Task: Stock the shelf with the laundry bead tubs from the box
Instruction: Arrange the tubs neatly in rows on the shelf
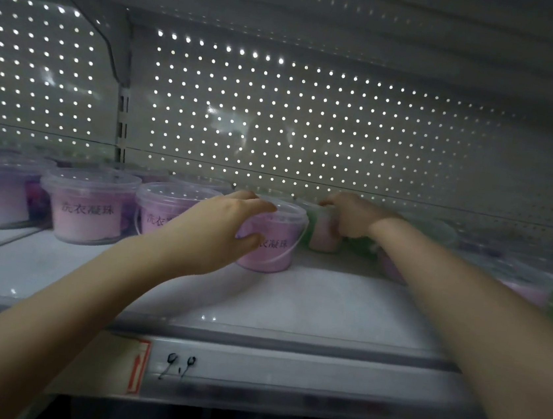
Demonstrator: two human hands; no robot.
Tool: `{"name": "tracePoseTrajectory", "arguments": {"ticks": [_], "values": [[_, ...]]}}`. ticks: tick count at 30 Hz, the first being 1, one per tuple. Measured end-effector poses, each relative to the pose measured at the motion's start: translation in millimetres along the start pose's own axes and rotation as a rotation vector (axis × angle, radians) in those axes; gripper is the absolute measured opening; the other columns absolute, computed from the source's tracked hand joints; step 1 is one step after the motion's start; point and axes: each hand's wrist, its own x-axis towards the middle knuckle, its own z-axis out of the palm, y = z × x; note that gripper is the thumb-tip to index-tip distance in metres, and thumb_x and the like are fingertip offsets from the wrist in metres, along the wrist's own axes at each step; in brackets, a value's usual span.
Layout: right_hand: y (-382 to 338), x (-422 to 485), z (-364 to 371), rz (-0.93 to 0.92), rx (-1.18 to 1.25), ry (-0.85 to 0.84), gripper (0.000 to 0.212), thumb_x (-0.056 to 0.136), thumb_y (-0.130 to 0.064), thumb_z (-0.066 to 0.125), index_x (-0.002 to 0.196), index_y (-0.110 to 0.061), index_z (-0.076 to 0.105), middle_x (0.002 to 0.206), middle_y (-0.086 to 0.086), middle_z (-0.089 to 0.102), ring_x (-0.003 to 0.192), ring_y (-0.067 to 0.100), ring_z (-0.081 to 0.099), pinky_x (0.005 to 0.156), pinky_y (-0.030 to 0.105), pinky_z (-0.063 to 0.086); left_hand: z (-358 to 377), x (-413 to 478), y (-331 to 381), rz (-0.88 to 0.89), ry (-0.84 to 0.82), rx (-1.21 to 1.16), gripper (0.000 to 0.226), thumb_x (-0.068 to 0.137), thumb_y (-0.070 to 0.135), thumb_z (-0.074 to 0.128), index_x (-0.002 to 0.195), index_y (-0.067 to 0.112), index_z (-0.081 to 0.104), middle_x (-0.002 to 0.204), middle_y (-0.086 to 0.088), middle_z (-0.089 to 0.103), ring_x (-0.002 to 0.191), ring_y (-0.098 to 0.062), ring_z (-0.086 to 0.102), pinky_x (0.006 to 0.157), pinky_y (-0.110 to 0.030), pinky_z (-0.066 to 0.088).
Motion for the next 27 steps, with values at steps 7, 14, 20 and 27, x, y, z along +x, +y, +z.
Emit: {"name": "tracePoseTrajectory", "arguments": {"ticks": [7, 14, 20, 27], "values": [[13, 4, 5, 0.015, -0.096, 0.146, 0.035, 0.084, 0.001, 0.056, 0.118, -0.008, 0.059, 0.125, 0.017, 0.057, 0.111, 0.032, 0.056, 0.092, 0.041, 0.048, -1, 1, 0, 0.014, 0.005, -0.005, 0.047, 0.092, 0.025, 0.053, 0.139, 0.025, 0.044, 0.13, 0.004, 0.05, 0.082, -0.009, 0.041, 0.077, -0.023, 0.031], [5, 5, -3, -0.002, -0.228, 0.125, 0.023, 0.086, 0.002, 0.057, 0.106, -0.005, 0.064, 0.114, 0.016, 0.063, 0.101, 0.033, 0.062, 0.084, 0.034, 0.051, 1, 0, -2, 0.015, -0.008, -0.012, 0.049, 0.093, 0.026, 0.052, 0.141, 0.025, 0.041, 0.129, 0.005, 0.049, 0.088, -0.015, 0.05, 0.078, -0.026, 0.035], [-4, -19, -9, 0.043, -0.208, 0.096, 0.041, 0.087, -0.028, 0.063, 0.125, -0.014, 0.056, 0.131, 0.01, 0.055, 0.118, 0.031, 0.052, 0.098, 0.039, 0.04, -1, -4, 1, 0.012, -0.041, -0.045, 0.055, 0.093, 0.027, 0.052, 0.145, 0.023, 0.035, 0.139, 0.007, 0.043, 0.114, -0.017, 0.05, 0.098, -0.03, 0.039], [-9, -89, -37, 0.068, -0.103, 0.166, 0.046, 0.088, -0.042, 0.059, 0.131, -0.026, 0.052, 0.134, 0.001, 0.054, 0.124, 0.024, 0.049, 0.1, 0.032, 0.039, 3, -1, 28, 0.07, -0.039, -0.064, 0.057, 0.093, 0.029, 0.051, 0.146, 0.019, 0.032, 0.153, 0.007, 0.028, 0.134, -0.017, 0.038, 0.106, -0.028, 0.031]]}}
